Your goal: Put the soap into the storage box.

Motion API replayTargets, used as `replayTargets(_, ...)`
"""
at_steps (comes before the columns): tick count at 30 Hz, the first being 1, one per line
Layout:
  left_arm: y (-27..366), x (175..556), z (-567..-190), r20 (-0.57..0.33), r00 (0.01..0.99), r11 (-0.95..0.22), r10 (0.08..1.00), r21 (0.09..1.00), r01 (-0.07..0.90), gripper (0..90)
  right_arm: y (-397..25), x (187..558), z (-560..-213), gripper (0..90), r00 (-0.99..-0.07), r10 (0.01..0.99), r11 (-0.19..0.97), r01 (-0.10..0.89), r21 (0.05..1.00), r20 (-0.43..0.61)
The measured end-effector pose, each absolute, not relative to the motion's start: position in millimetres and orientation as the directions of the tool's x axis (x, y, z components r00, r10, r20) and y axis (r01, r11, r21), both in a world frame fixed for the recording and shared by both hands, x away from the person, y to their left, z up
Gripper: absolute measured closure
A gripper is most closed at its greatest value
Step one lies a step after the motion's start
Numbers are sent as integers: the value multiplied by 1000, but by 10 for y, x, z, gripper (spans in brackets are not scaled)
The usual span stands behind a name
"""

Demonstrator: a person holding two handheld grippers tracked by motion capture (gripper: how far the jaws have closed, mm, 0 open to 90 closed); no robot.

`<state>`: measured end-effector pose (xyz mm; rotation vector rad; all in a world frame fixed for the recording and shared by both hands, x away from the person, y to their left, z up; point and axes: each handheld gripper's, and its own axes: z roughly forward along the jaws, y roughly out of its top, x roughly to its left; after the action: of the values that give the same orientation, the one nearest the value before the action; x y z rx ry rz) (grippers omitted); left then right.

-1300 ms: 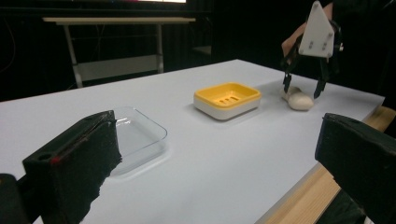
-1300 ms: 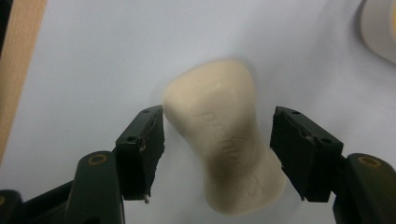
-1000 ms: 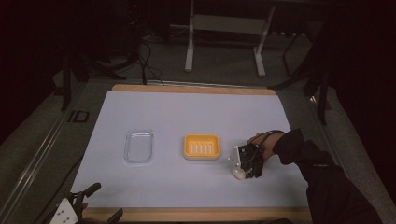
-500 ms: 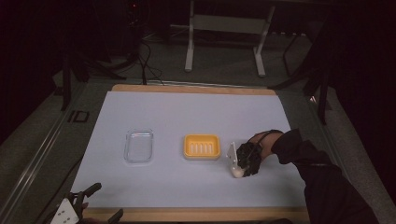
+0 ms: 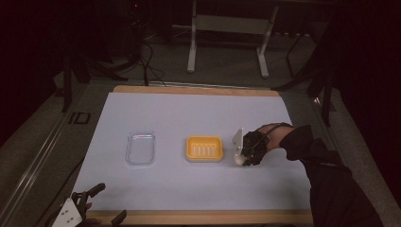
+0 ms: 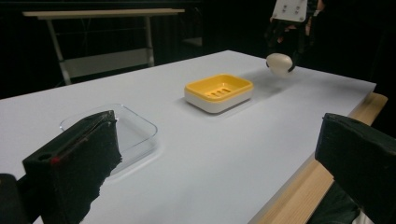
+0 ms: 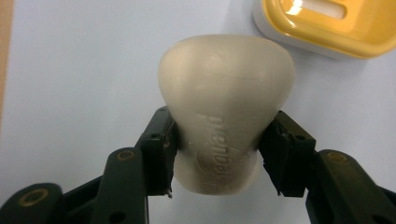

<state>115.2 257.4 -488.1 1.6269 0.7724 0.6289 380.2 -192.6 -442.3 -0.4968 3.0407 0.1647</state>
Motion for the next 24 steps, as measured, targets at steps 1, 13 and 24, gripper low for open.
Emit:
replayTargets(1, 2566, 1166, -4879, -7, 643, -113, 766, 983, 145, 1, -1928, 3810, -4419, 493, -950, -305, 946, -310, 99, -66)
replayTargets(13, 2502, 1234, -4875, -9, 686, -119, 727, 983, 138, 1, -1874, 3814, -4410, 493, -969, -245, 963, -246, 109, -23)
replayTargets(24, 2424, 1302, -4878, -16, 736, -129, 676, 982, 139, 1, -1854, 3824, -4320, 493, -978, -208, 969, -210, 127, -23)
